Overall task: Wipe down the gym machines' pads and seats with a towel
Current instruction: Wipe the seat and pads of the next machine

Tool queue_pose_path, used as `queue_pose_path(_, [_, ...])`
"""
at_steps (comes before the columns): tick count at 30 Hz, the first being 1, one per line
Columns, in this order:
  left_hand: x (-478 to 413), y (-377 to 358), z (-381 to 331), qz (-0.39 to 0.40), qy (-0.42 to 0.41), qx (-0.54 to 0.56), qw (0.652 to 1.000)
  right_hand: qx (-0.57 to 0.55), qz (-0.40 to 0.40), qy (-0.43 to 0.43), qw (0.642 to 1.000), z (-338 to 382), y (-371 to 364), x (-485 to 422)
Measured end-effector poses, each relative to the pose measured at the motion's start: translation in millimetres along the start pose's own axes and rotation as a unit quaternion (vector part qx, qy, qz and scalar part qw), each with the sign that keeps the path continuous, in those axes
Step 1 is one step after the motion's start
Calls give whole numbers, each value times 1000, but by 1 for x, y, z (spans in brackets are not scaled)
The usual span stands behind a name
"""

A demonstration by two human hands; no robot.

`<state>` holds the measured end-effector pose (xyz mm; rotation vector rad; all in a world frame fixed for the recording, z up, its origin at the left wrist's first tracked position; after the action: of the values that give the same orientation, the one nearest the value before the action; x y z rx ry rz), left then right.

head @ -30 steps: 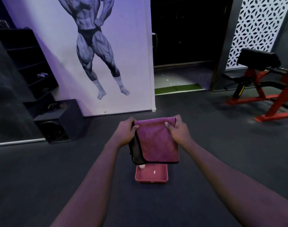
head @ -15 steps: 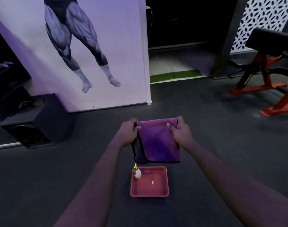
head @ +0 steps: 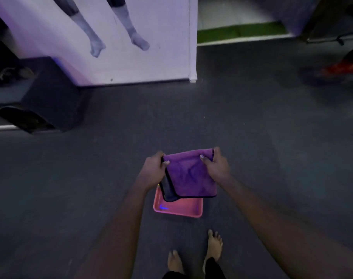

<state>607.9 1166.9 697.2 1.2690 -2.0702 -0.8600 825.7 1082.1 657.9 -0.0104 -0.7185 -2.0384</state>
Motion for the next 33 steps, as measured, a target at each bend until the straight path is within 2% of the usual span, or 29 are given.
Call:
queue_pose_path(11, [-30,-195,168,84,84,-2,993,80,76,-130,985,-195,-118,-51])
queue_pose_path(17, [-36,-298,257,89,95,7,992,67,64,-171,981,-303,-188,-72])
queue_pose_path(26, [-95,-466,405,163,52,-34,985,83,50,-147,984,-479,-302,-136])
queue_pose_path(33, [-137,-540,459,197,27,-94,976,144,79,-130,978,-551,-353,-192])
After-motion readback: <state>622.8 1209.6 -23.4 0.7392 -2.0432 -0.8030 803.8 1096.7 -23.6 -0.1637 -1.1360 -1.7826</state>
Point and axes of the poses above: each hand's wrist, its own x-axis away from the middle knuckle, its own y-axis out of the back of the hand, z = x × y, the point moved 5 cm from there along -x, towards the middle knuckle, and after that the axes turned 4 degrees about -z, right-handed, at the moved point
